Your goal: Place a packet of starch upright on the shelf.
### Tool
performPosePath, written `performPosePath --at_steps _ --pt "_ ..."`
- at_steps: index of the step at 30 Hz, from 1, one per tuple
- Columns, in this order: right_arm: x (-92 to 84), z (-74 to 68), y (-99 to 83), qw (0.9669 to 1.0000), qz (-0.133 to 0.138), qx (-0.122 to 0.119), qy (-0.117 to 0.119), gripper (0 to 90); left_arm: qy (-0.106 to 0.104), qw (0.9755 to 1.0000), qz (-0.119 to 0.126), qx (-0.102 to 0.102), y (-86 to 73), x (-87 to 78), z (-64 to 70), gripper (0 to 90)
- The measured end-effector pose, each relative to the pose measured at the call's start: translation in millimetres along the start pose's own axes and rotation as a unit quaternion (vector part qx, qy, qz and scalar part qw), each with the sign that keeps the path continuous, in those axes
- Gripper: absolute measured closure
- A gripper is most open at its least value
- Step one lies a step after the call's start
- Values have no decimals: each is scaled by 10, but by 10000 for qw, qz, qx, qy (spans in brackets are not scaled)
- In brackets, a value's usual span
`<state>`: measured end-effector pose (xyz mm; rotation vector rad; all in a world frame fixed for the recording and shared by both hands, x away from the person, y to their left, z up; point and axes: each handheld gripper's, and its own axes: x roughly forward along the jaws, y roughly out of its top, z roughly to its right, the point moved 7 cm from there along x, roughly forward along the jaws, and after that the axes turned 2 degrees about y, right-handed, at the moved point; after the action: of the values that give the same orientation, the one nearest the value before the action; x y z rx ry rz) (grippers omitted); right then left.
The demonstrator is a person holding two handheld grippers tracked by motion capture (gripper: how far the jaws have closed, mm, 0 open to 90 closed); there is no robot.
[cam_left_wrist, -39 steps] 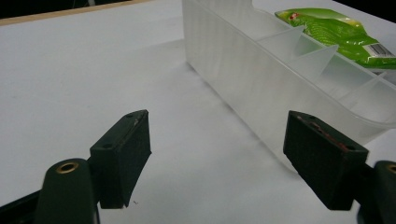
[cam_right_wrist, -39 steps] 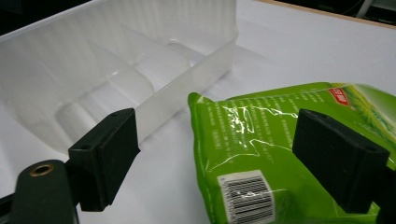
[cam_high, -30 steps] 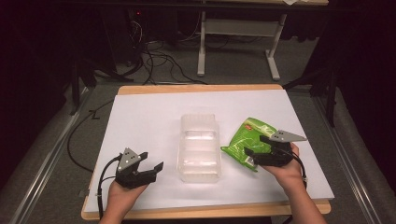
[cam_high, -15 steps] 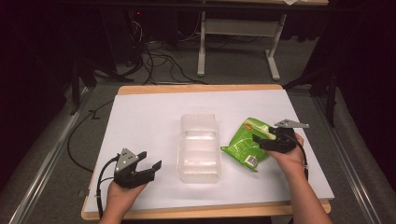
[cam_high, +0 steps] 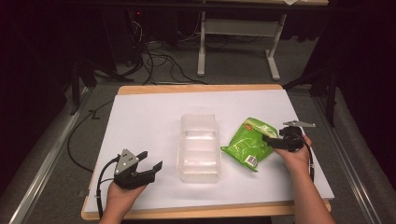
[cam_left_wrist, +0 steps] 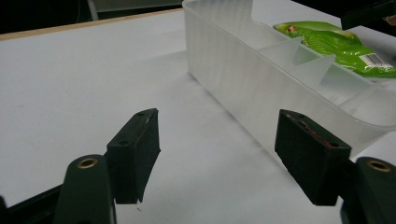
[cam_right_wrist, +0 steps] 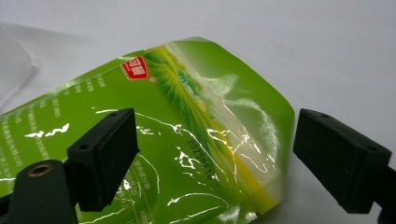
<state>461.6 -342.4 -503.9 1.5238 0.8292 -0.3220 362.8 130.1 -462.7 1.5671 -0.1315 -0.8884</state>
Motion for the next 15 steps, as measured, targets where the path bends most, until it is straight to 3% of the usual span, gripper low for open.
performPosePath --at_steps 7,10,15 --pt "101 71 -74 9996 -200 181 -35 117 -81 9999 17 131 -7 18 23 331" --pt "125 92 -108 9992 -270 283 -4 108 -104 9999 -1 126 -6 20 27 299" --pt "132 103 -133 9985 -300 438 120 109 -111 9998 -123 -88 -2 8 -3 305"
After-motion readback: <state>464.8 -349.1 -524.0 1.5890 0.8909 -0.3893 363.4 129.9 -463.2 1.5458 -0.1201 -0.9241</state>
